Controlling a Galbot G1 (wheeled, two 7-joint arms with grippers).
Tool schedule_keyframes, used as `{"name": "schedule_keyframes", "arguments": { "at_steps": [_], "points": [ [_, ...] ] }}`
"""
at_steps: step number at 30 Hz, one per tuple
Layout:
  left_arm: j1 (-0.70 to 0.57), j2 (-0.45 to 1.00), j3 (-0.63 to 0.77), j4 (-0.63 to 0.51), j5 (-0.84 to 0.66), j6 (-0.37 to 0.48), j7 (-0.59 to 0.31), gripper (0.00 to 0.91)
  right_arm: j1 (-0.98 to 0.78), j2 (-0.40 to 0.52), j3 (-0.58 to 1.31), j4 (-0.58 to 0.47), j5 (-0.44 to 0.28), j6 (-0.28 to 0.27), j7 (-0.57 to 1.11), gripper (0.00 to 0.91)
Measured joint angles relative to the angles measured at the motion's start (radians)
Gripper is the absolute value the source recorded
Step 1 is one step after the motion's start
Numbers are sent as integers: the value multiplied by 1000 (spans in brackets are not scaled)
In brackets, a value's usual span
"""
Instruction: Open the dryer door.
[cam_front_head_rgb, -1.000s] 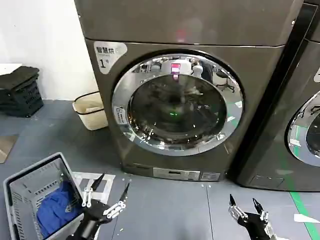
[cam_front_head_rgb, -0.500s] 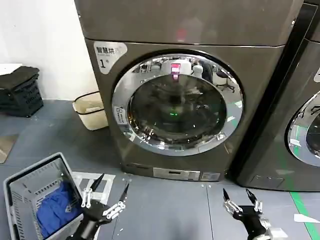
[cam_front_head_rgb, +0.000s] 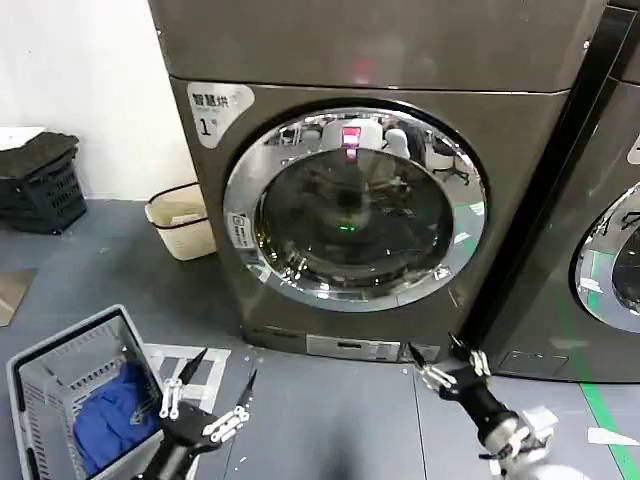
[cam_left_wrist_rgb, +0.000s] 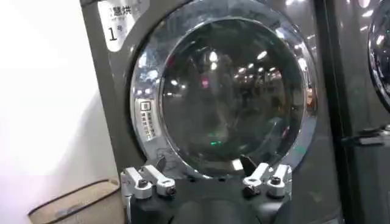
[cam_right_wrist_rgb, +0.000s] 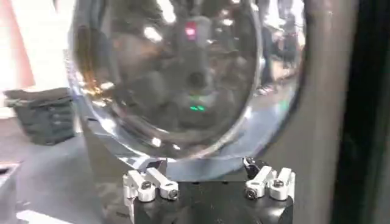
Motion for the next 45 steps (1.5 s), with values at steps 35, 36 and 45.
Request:
{"name": "schedule_keyframes", "arguments": {
  "at_steps": [35,36,45],
  "points": [
    [42,-24,-16,-33,16,-11,11,907,634,-62,-493,-341,72,48,4,907],
    [43,-24,-16,-34,16,-11,11,907,647,-60,-502,-350,75,48,4,907],
    [47,-27,-20,-41,16,-11,16,907,754,-38,-576,-416,95,48,-4,907]
  ]
}}
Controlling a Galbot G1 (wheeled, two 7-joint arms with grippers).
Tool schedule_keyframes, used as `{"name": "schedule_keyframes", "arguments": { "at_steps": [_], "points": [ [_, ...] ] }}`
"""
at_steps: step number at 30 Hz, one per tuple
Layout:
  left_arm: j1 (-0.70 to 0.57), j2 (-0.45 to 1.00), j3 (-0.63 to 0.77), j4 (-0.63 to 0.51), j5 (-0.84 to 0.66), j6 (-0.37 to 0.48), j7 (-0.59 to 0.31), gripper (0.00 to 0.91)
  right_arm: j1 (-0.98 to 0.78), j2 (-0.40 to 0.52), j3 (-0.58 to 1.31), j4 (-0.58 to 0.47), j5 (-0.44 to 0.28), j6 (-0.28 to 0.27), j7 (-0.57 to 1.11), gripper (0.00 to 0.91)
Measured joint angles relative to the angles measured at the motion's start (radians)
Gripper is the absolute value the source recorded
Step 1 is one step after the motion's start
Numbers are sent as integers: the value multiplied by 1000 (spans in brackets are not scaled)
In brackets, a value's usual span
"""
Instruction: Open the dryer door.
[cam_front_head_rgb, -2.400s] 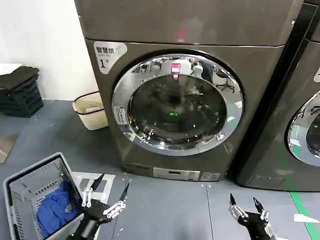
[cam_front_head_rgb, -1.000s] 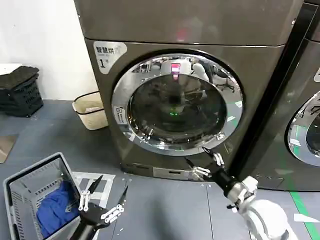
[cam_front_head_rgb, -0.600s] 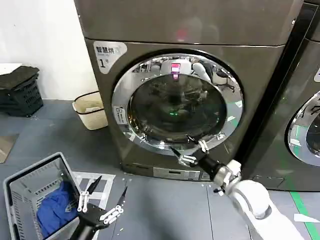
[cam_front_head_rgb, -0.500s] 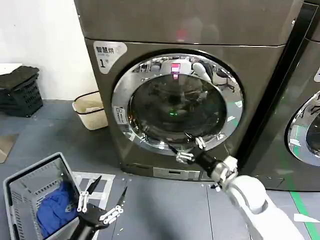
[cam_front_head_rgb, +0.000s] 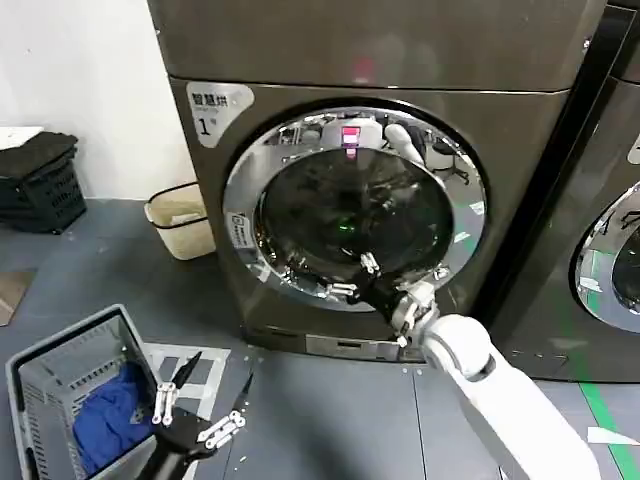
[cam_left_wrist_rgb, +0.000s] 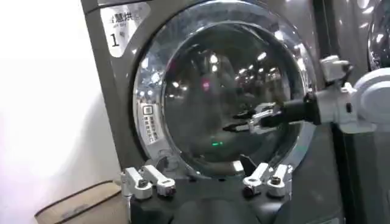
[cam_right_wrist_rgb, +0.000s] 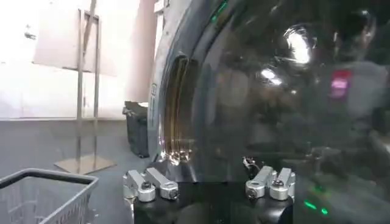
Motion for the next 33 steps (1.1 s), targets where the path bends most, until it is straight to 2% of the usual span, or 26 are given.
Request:
{"name": "schedule_keyframes", "arguments": {
  "at_steps": [9,33],
  "points": [
    [1,0,-3,-4,0,0,7,907,82,30,-64,-57,9,-1,-5,907],
    [-3,-4,-5,-4,-1,2,12,907,160,111,-141,-108,22,-15,8,907]
  ]
}}
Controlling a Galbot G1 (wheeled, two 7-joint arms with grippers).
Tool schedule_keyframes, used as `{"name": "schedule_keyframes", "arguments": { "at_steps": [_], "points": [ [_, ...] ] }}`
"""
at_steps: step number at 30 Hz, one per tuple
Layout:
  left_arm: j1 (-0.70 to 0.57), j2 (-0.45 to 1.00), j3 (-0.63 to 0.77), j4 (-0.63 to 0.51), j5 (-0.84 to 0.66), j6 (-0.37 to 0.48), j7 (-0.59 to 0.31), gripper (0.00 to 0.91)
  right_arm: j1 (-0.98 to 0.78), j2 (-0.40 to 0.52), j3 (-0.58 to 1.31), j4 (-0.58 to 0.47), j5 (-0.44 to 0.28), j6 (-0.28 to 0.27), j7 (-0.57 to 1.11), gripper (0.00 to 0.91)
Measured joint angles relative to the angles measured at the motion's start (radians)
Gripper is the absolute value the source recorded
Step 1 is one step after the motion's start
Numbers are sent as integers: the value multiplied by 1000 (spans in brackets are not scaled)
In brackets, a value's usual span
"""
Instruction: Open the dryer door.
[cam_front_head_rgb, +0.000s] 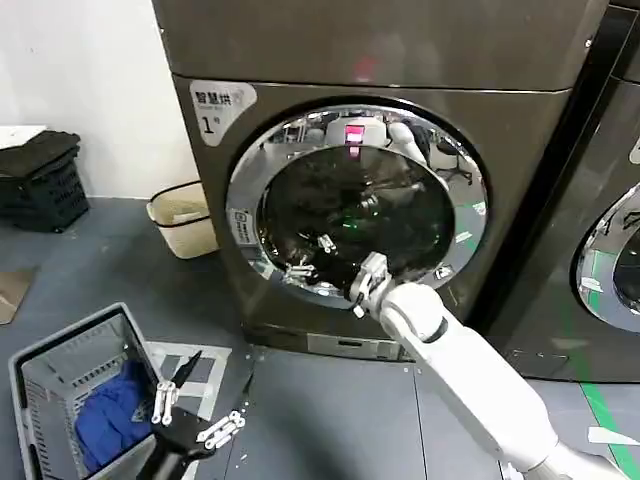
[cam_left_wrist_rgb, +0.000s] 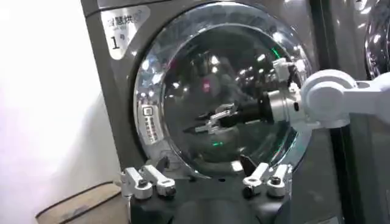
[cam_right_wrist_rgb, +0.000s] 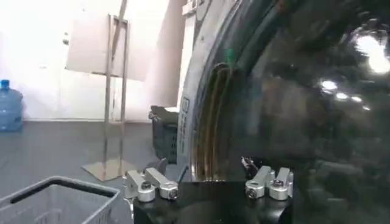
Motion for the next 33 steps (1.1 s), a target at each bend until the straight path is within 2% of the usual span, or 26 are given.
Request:
{"name": "schedule_keyframes", "arguments": {
  "at_steps": [23,33],
  "points": [
    [-4,-8,-1,-5,-1,6,1,907,74,86,-56,-90,-4,5,-24,907],
    [-3,-8,-3,-6,-3,6,1,907,92,69,-69,-109,45,9,-148,907]
  ]
}}
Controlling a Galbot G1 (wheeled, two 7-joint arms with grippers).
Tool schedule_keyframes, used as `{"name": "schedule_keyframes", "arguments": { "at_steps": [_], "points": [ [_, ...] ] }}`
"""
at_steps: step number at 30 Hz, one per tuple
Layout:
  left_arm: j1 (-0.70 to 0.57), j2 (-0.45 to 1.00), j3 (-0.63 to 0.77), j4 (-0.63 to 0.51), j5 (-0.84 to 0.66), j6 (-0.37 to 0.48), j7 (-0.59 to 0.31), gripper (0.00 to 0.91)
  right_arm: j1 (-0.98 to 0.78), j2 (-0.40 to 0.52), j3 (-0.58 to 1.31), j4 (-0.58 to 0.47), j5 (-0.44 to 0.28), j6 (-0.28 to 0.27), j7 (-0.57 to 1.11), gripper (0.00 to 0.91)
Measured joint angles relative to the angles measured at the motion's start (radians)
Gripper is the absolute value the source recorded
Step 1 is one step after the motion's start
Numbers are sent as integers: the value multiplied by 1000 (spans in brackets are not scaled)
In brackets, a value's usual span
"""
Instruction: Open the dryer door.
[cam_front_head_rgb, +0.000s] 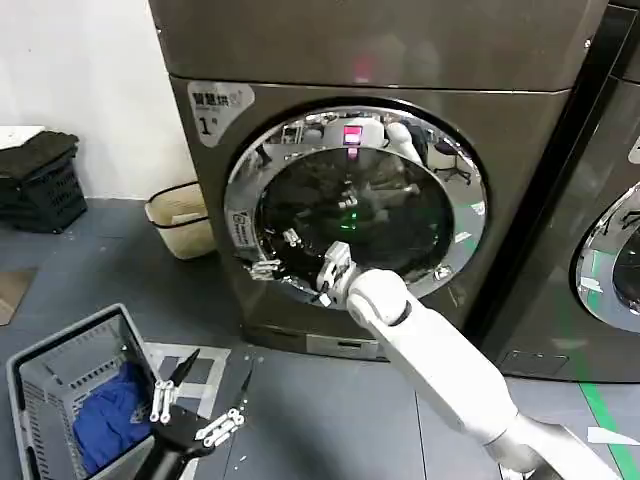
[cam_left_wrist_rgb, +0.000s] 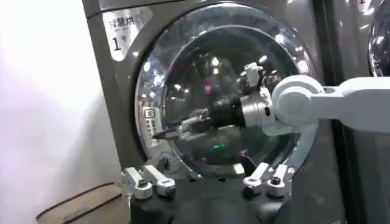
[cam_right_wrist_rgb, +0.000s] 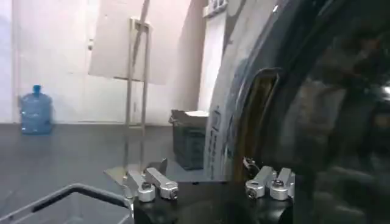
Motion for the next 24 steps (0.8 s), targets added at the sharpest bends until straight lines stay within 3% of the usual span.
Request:
{"name": "schedule_keyframes", "arguments": {
  "at_steps": [24],
  "points": [
    [-39,17,-63,18,-73,20,14,907,-32,-111,7,78,110,12,-333,907]
  ]
}}
